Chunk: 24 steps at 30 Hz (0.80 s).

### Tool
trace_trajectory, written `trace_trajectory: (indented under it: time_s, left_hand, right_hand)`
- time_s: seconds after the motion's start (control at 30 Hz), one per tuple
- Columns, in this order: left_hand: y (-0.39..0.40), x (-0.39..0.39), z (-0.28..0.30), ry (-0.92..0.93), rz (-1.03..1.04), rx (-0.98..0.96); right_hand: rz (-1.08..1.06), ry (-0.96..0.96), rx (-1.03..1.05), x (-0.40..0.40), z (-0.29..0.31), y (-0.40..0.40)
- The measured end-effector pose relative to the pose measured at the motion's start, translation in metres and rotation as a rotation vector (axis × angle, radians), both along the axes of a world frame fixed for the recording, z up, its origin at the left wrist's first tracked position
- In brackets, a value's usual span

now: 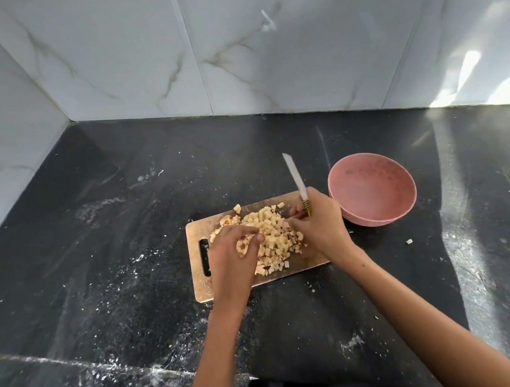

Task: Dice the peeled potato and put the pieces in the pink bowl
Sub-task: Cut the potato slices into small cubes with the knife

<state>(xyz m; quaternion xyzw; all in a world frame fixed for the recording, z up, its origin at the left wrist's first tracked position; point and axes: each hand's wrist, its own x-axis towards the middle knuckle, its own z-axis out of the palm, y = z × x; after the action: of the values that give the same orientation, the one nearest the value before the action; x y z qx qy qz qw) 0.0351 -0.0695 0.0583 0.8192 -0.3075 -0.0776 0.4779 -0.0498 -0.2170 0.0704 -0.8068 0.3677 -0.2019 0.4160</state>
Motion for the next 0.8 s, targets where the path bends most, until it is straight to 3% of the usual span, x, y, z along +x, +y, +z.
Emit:
trace_trajectory:
  time_s: [0.27, 0.63, 0.8]
  left_hand:
    - [0.006, -0.002, -0.004, 0.016, 0.035, 0.051]
    - [0.016, 0.0, -0.009, 0.037, 0.075, 0.123]
    - [0.024, 0.004, -0.01, 0.038, 0.176, 0.165]
  right_hand:
    - [-0.015, 0.468, -0.089, -0.018, -0.015, -0.006]
    - [0.072, 0.266, -0.261, -0.031, -0.024, 0.012]
    - [0.168, 0.365, -0.221, -0.027, -0.03, 0.026]
